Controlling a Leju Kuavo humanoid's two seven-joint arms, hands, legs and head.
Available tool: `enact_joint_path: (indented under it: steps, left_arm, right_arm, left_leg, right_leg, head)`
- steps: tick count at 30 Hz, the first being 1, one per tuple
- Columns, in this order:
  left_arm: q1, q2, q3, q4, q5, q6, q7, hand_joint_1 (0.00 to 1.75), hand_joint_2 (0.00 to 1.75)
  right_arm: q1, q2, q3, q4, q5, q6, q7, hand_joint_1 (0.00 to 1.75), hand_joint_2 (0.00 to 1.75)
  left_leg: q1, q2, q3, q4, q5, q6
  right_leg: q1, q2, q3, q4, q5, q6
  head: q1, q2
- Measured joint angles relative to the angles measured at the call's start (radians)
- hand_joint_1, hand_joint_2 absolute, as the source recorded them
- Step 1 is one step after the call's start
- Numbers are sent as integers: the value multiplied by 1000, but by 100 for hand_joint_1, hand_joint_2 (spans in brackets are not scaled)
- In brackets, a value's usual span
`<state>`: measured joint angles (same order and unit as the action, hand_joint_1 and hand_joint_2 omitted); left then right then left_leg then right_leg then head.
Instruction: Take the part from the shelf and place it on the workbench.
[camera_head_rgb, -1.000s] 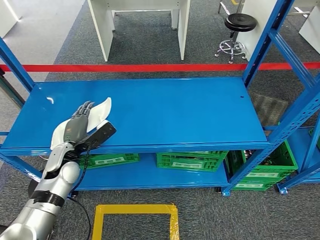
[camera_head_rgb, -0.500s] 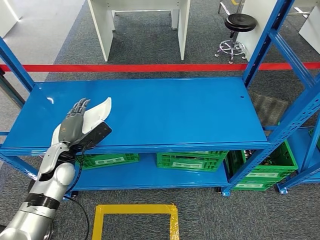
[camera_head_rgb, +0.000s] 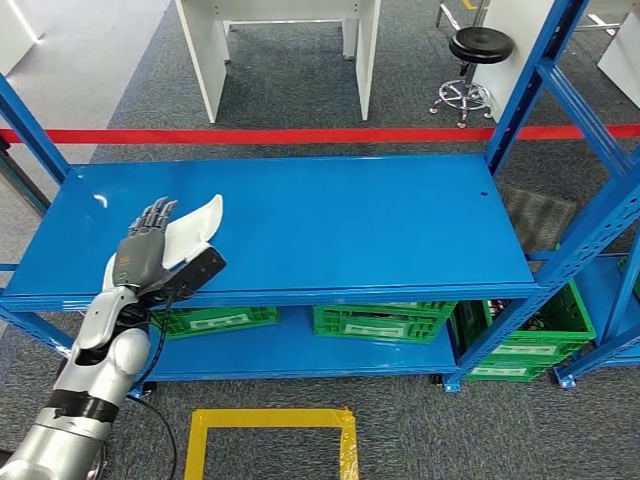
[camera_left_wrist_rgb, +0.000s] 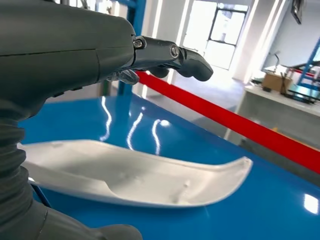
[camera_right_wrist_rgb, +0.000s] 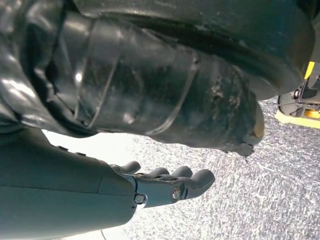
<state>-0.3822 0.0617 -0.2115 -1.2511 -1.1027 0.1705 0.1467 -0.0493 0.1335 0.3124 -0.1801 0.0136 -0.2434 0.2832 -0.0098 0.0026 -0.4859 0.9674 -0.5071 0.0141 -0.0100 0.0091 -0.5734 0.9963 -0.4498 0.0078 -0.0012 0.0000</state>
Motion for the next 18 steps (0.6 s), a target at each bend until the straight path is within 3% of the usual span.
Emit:
enact_joint_path:
  steps: [6,18]
  left_arm:
    - [3,4,-39,11,-138,3,32,0,175]
    - [17,-13,-111,70,-239,14,82,0,175]
  right_arm:
    - [-1,0,0,0,11,11,8,0,0]
    - [-1,0,0,0,9,20,5,0,0]
  left_leg:
    - [0,0,0,0,0,0]
    - [0,0,0,0,0,0]
  right_leg:
    - [0,0,0,0,0,0]
    - [0,0,0,0,0,0]
  head:
    - [0,0]
    - [0,0]
